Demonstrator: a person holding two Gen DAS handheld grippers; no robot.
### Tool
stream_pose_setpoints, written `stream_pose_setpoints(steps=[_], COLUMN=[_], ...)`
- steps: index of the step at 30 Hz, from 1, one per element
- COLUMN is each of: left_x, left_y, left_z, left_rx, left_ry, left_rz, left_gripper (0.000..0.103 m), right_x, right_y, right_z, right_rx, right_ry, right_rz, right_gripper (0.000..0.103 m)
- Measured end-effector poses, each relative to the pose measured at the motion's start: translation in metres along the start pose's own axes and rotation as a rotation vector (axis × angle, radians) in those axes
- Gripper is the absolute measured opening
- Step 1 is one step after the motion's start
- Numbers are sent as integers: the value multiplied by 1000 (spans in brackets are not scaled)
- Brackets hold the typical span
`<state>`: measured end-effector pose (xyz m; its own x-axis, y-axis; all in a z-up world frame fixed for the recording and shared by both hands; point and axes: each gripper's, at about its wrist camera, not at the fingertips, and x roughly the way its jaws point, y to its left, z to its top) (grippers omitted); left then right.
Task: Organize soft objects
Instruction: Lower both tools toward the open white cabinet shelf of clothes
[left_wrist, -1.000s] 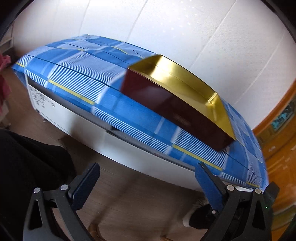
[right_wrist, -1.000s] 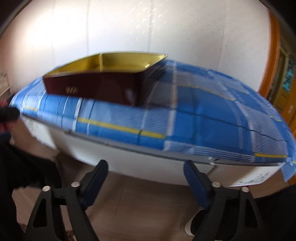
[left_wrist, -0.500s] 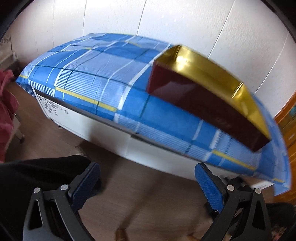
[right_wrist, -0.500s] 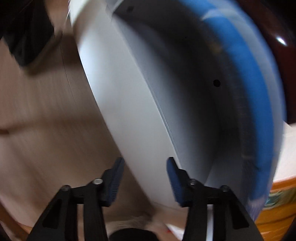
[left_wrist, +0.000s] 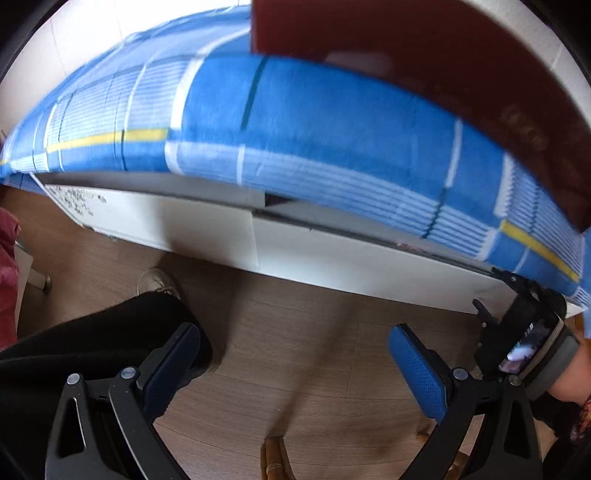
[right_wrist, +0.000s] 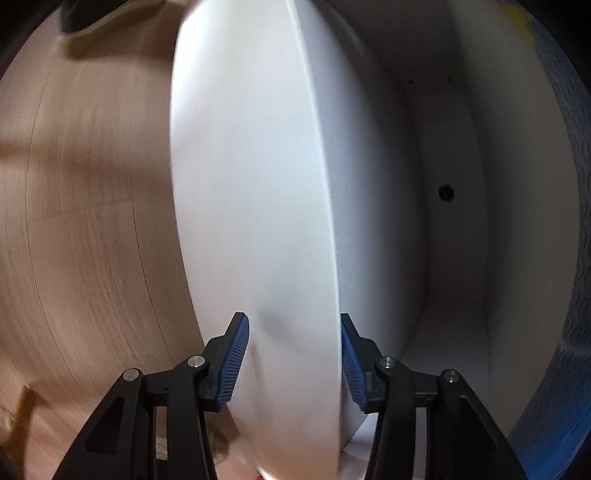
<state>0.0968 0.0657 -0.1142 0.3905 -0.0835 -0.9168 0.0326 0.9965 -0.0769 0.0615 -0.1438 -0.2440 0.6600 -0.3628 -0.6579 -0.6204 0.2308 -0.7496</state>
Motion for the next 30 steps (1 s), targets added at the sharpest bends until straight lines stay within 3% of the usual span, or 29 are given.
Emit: stream_pose_setpoints(steps=[3, 8, 12, 17, 21, 30], left_x=[9, 21, 27, 55, 63, 95], left_y=[1, 1, 3, -4, -12, -2], left_z=[0, 5, 9, 10, 19, 12], left_rx=[-21, -52, -146, -184, -182, -199], left_ry=[17, 27, -34, 20, -11, 135], left_rz=[10, -11, 0, -27, -30, 32], left_gripper=[103, 103, 103, 90, 89, 90], right_x=[-2, -12, -22, -43, -58, -73], right_y=[6, -3, 0, 11, 23, 24], right_z=[-8, -11, -15, -15, -21, -36], right_rx=[-82, -116, -113, -104, -107, -149], right_ry=[-33, -58, -72, -75, -79, -79], right_rz=[8, 99, 106, 134, 155, 210], right_gripper=[56, 57, 57, 57, 57, 57])
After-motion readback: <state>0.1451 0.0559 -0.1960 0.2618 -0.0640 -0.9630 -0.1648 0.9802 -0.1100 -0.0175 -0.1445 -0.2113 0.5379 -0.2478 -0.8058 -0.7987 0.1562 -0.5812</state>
